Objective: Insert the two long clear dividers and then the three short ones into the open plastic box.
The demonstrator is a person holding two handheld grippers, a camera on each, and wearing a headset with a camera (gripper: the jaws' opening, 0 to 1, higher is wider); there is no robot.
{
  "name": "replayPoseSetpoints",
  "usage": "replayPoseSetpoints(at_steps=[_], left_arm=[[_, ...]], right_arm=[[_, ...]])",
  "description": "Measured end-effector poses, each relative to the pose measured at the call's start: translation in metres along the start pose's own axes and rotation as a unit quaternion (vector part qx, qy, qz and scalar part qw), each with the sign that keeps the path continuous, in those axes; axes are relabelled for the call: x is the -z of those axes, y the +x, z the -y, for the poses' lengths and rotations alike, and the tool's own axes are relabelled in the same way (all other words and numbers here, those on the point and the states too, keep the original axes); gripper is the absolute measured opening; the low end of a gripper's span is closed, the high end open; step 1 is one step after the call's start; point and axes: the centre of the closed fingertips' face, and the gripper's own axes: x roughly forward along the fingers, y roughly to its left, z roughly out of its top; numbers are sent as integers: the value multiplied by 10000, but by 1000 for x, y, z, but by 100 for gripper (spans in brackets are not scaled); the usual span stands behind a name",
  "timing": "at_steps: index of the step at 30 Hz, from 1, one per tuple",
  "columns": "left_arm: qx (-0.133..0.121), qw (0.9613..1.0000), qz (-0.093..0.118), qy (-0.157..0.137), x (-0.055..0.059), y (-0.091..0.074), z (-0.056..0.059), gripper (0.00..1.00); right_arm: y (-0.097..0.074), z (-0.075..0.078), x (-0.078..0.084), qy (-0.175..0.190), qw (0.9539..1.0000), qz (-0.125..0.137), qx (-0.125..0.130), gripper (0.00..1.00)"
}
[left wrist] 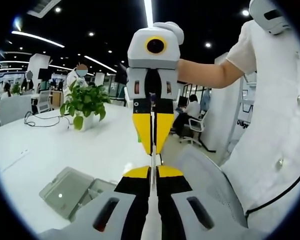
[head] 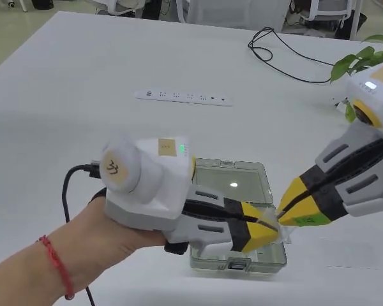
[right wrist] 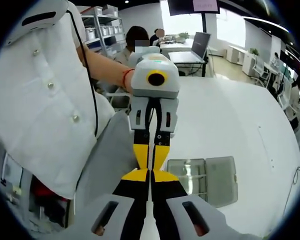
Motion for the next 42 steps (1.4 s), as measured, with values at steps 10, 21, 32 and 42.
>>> replayPoseSetpoints(at_steps=[10, 21, 32, 42], left_arm=[[-282, 9995, -108, -60, 12, -12, -11, 14], [-807, 9961, -339, -89, 33, -36, -33, 38], [-1113, 9921, -553, -159, 55, -55, -47, 56], [-1334, 9885, -683, -227, 69, -66, -59, 73]], right_arm=[[-1, 6, -5, 7, 9998, 96, 160, 3], [-2, 22, -6, 113, 9986, 198, 477, 3], [8, 40, -5, 219, 9972, 275, 664, 3], [23, 63, 0, 337, 9961, 329, 741, 3]])
